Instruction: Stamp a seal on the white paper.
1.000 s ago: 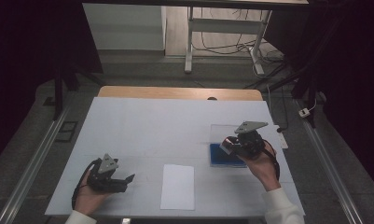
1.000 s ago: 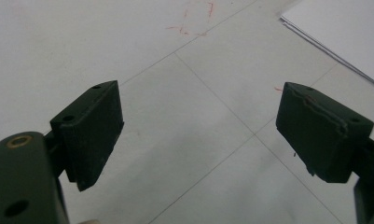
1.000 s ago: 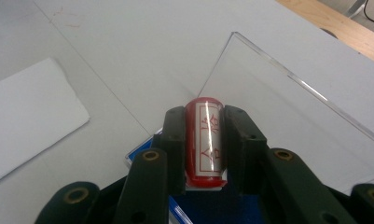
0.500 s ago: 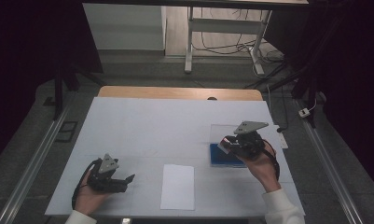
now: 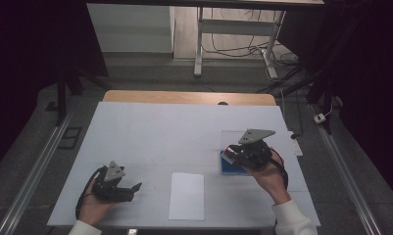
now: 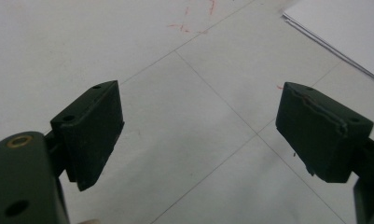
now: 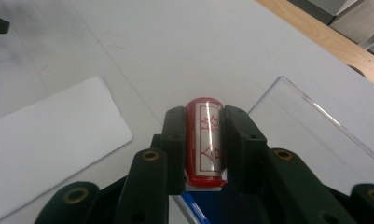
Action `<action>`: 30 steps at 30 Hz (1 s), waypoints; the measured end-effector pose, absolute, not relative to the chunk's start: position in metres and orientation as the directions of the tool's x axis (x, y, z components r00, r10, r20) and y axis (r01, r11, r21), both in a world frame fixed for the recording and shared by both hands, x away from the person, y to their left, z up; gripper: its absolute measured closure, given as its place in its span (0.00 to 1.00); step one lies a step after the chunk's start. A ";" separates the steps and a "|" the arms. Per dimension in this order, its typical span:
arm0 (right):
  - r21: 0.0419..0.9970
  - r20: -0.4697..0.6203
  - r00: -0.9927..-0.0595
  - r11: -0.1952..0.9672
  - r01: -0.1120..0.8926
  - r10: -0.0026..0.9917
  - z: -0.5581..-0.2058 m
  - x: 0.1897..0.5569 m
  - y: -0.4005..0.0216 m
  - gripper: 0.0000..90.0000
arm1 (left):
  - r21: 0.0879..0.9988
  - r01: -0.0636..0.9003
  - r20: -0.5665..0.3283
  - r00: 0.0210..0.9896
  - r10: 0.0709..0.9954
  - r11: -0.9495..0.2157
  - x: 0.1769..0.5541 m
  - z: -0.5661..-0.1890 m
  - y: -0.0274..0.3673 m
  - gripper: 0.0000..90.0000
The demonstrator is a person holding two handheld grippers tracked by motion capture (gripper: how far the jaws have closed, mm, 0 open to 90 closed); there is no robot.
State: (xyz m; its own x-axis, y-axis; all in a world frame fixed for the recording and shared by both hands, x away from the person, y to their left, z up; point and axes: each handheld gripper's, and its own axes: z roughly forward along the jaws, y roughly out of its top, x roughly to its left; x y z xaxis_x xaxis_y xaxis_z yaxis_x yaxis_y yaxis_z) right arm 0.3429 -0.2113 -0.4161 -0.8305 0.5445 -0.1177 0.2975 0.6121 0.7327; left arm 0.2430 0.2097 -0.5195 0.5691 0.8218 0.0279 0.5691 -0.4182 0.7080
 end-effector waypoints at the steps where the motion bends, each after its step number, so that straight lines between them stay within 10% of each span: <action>1: 0.735 -0.111 -0.831 0.608 0.300 0.544 -0.417 0.342 -0.209 0.78 | 0.708 0.569 0.027 0.570 0.821 -0.418 0.243 -0.519 0.210 0.17; 30: 0.701 -0.052 -0.930 0.676 0.226 0.364 -0.434 0.320 -0.154 0.78 | 0.708 0.571 0.024 0.569 0.822 -0.416 0.244 -0.519 0.209 0.17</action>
